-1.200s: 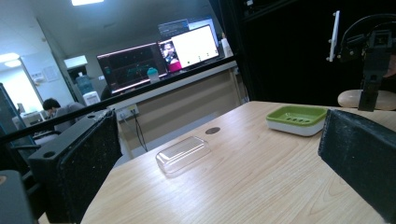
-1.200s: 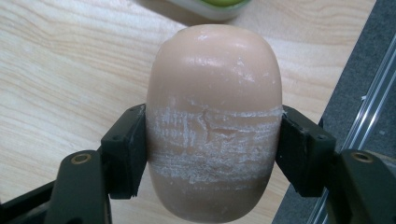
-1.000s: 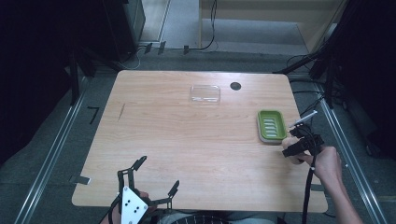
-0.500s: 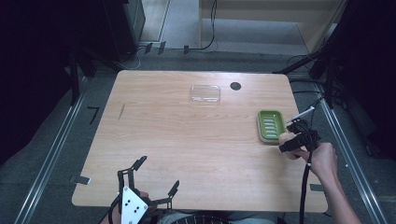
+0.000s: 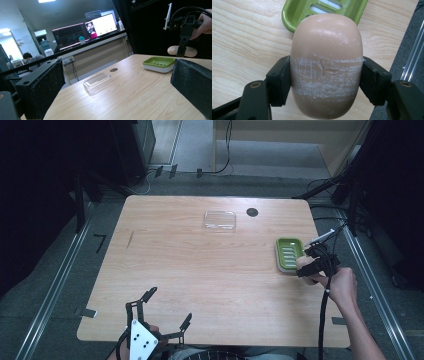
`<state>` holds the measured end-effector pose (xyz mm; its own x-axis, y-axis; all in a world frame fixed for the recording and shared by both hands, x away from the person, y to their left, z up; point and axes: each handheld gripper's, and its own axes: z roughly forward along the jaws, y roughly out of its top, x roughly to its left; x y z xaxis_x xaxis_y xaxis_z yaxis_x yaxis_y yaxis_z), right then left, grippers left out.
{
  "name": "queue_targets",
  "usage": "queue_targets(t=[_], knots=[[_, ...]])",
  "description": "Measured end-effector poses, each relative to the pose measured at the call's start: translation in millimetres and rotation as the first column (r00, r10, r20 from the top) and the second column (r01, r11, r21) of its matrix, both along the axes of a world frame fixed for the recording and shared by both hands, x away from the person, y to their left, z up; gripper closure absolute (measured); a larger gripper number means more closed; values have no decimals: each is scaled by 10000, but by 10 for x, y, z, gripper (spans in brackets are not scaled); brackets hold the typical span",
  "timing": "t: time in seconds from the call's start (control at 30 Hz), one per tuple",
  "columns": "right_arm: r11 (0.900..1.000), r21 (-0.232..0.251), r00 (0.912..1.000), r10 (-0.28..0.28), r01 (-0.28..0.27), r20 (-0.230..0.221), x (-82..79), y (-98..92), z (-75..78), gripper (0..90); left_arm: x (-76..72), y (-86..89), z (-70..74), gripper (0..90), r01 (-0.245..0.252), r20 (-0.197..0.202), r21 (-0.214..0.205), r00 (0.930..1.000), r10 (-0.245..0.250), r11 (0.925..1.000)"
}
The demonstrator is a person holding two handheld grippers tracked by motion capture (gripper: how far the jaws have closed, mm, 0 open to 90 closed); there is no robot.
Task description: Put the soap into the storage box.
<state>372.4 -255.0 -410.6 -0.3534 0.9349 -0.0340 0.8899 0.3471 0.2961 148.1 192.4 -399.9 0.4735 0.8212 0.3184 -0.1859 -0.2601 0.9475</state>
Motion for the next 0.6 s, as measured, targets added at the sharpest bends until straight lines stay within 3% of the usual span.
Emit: queue_targets(t=[0.6], knots=[[9999, 148, 9992, 41, -47, 397, 182, 81, 72, 336, 0, 2, 0, 0, -29, -12, -5, 10000, 29, 10000]])
